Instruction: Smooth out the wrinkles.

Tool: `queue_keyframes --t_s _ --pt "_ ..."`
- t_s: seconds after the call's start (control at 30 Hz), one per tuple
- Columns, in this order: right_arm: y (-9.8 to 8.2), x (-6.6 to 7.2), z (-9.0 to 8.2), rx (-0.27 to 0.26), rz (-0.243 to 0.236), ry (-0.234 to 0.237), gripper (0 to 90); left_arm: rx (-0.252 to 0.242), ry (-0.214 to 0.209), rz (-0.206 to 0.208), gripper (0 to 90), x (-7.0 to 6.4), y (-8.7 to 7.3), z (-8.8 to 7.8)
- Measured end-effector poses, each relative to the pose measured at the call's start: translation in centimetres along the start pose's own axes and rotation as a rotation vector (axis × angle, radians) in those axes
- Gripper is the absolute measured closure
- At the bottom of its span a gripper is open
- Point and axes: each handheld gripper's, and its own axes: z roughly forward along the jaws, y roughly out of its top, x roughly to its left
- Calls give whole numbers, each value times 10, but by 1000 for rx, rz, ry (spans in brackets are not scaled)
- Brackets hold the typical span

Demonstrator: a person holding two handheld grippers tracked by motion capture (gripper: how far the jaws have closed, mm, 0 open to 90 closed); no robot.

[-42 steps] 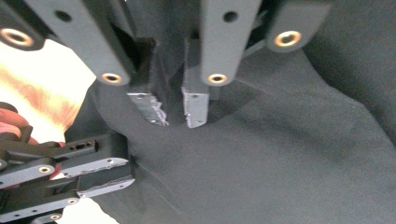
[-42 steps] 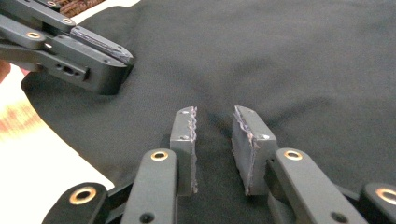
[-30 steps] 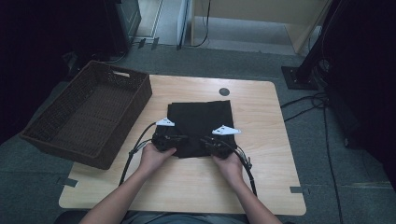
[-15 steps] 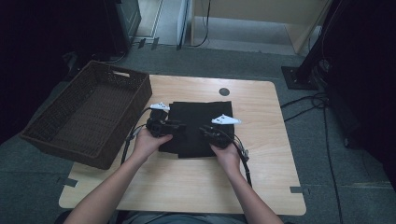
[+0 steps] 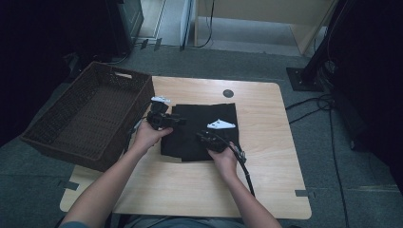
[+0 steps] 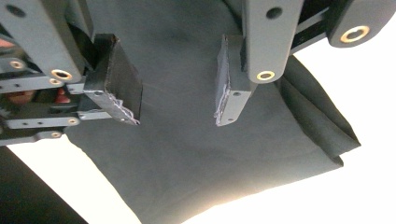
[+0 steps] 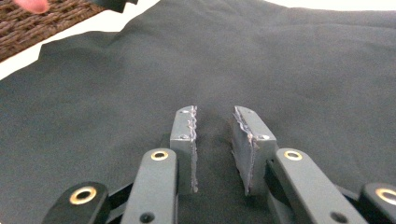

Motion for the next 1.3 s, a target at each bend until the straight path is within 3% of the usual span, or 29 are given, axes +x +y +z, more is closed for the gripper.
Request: queue_keyframes --t_s 0.27,0.4,0.5,0.57,0.67,0.77,1.07,1.3 --pt "-12 5 -11 3 -16 39 708 1 28 29 487 2 12 9" --pt "-18 10 -17 3 -28 56 708 3 38 19 476 8 17 18" --pt "-21 12 -21 9 -34 68 708 -23 43 -4 475 16 18 26" --pt "-21 12 -21 10 -32 70 707 -7 40 -7 471 17 20 30" --pt "-23 14 -23 6 -31 72 707 18 58 35 457 19 26 43" --pt "-25 16 -24 -1 -34 73 706 30 47 40 445 22 30 53" --pt "-28 17 -26 -8 -37 78 700 75 40 46 432 33 23 76" --pt "-29 17 -26 -16 -43 77 698 85 41 67 432 33 18 80"
